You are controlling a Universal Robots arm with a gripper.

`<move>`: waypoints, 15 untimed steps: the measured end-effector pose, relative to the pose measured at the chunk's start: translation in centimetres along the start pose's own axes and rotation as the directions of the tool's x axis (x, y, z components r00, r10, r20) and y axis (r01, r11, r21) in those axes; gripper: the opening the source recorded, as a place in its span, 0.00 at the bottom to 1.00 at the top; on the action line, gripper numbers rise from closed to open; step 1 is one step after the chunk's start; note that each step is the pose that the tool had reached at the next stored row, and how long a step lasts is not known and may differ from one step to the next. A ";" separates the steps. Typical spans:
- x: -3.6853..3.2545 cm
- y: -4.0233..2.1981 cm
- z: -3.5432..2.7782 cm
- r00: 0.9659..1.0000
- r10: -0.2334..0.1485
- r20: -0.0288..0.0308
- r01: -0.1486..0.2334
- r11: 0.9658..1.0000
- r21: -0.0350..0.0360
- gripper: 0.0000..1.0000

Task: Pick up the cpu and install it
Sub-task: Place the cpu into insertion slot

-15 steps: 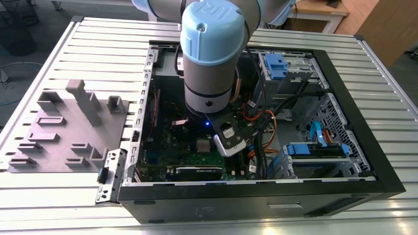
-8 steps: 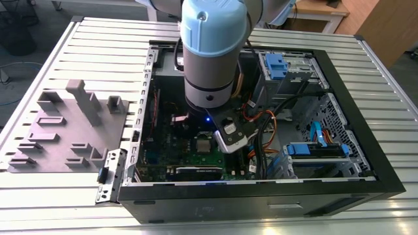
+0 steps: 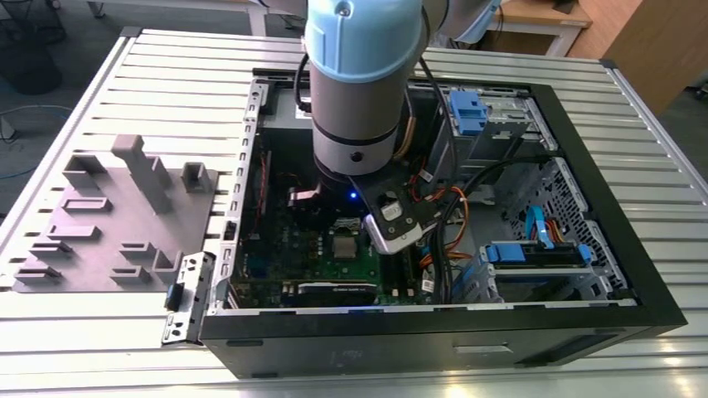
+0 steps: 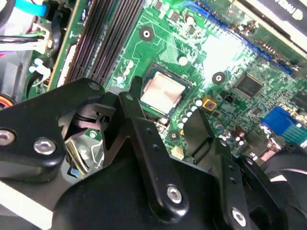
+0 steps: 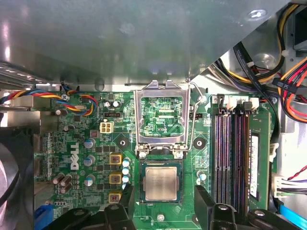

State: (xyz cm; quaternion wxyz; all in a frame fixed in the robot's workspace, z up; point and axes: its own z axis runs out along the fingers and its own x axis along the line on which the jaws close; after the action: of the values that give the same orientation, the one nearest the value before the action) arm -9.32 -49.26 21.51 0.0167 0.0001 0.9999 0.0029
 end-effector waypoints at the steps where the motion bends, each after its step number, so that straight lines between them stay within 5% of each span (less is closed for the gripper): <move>1: 0.00 0.00 -0.01 1.000 0.000 0.000 0.000 1.000 0.000 0.61; 4: 0.00 0.00 -0.01 1.000 0.000 0.000 0.000 1.000 0.000 0.60; 11: 0.00 0.00 -0.01 1.000 0.000 0.000 0.000 1.000 0.000 0.30; 15: 0.00 0.00 -0.02 1.000 0.000 0.000 0.000 1.000 0.000 0.24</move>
State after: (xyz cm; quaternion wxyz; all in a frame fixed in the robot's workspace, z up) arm -9.33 -49.26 21.53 0.0166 0.0001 0.9999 0.0029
